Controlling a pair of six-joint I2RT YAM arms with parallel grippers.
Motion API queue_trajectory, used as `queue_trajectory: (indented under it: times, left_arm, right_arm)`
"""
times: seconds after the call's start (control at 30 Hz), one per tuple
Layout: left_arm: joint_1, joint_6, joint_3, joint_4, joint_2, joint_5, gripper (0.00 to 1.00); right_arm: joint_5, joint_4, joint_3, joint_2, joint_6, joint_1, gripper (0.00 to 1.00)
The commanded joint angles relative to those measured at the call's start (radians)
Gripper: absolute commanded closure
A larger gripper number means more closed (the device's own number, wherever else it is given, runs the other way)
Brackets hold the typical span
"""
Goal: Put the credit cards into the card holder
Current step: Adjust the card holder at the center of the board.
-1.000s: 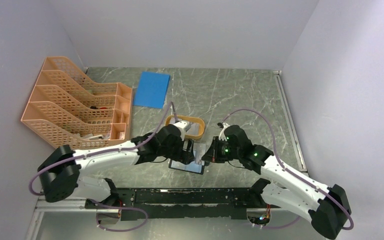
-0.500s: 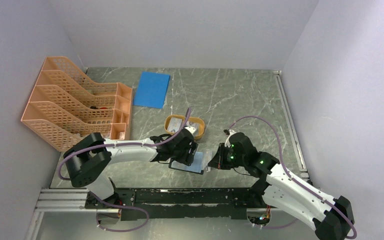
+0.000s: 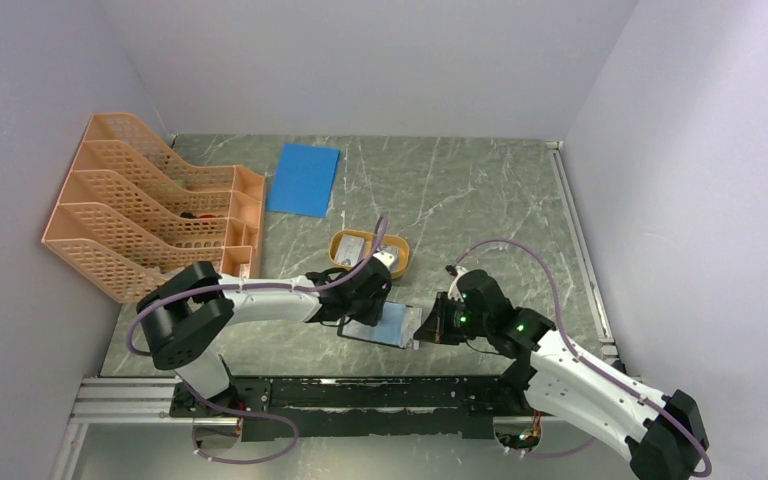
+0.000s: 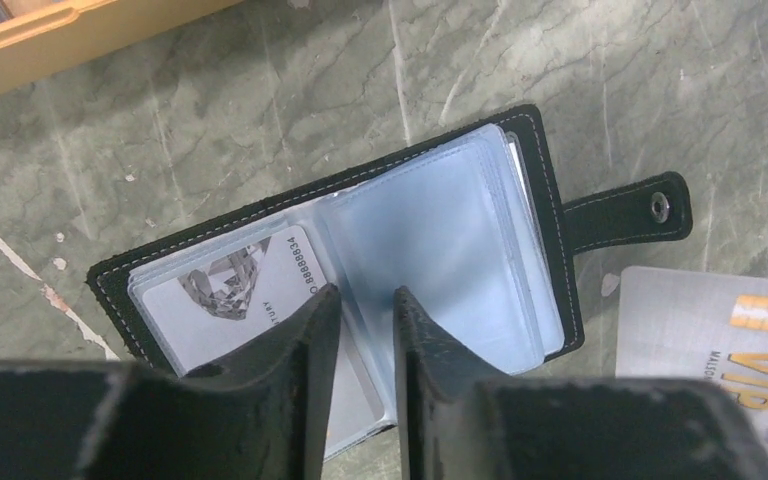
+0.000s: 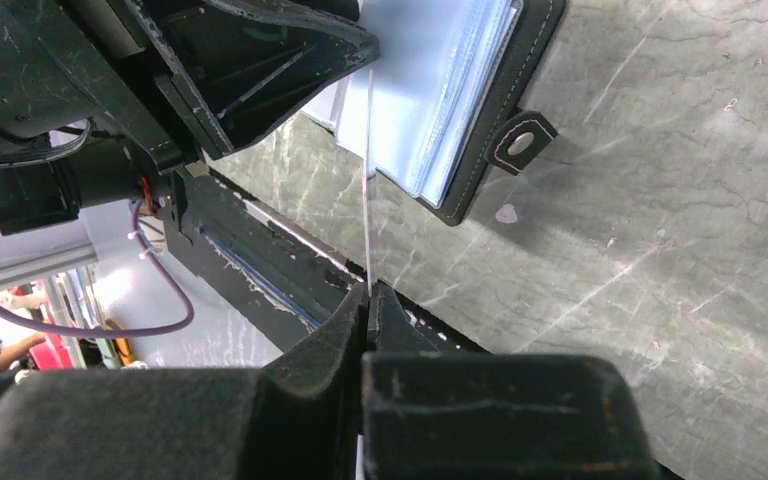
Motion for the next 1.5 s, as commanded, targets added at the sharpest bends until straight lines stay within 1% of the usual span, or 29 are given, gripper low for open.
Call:
queue_trajectory:
  times: [0.0,0.1,0.17,0.2,0.47,0.8,1.37,1.47]
  left_arm:
    - [-0.003,0.009,-0.003,-0.032,0.041,-0.032,0.72]
    - [-0.004,0.005,-0.013,-0.034,0.041,-0.043,0.82]
    - [-0.004,0.003,-0.018,-0.035,0.039,-0.054,0.92]
    - [-0.004,0.001,-0.020,-0.038,0.040,-0.057,0.95]
    - [-0.004,-0.007,-0.032,-0.034,0.043,-0.060,0.95]
    - [-0.005,-0.010,-0.036,-0.033,0.040,-0.060,0.95]
    - [-0.003,-0.022,-0.059,-0.018,0.019,-0.058,0.95]
    - [-0.004,-0.050,-0.073,-0.007,0.006,-0.057,0.95]
  right_arm:
    - [-0.029,0.043,-0.019,0.003,0.015,-0.007,1.00]
    - [-0.030,0.048,-0.025,0.009,0.015,-0.005,1.00]
    - [-0.032,0.049,-0.030,0.017,0.016,-0.006,1.00]
    - [-0.033,0.052,-0.033,0.020,0.017,-0.005,1.00]
    - [-0.075,0.136,-0.067,0.059,0.041,-0.006,1.00]
    - [-0.094,0.211,-0.061,0.134,0.044,-0.007,1.00]
    - [-0.079,0.222,-0.106,0.163,0.059,-0.010,1.00]
    - [-0.042,0.170,-0.078,0.146,0.032,-0.011,1.00]
